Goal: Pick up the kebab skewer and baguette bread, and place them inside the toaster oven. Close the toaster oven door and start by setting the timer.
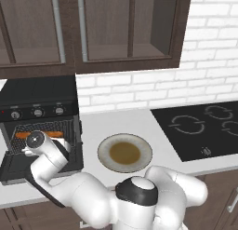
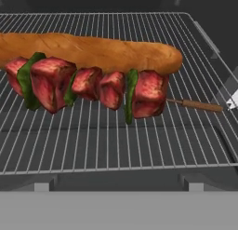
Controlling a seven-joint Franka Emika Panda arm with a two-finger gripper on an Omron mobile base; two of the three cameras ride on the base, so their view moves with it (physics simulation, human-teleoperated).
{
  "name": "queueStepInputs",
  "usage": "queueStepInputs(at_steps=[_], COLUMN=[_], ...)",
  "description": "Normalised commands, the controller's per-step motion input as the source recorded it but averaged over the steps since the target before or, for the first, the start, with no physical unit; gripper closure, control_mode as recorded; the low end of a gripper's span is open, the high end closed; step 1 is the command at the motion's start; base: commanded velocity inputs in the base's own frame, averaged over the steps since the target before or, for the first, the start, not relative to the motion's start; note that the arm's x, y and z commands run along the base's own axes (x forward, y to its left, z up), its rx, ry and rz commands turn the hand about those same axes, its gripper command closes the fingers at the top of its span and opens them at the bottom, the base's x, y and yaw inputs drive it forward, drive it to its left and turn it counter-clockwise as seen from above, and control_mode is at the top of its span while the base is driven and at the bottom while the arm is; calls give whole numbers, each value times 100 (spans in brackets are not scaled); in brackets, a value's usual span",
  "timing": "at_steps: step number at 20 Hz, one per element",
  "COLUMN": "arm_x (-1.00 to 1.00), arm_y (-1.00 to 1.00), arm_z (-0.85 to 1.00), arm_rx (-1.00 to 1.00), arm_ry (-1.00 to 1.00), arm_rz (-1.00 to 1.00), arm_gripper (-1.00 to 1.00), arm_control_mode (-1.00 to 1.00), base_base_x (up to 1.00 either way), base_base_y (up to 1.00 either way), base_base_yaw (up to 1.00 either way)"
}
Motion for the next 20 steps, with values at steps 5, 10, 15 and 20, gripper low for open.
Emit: queueStepInputs(at_steps=[5,10,15,20], arm_x=[29,25,26,20], arm_y=[0,0,0,0], arm_z=[0,0,0,0], arm_rx=[0,0,0,0], arm_ry=[0,-1,-5,-11], arm_rz=[0,0,0,0], arm_gripper=[-100,-100,-100,-100], arm_control_mode=[-100,-100,-100,-100], base_base_x=[0,0,0,0], base_base_y=[0,0,0,0], base_base_yaw=[0,0,0,0])
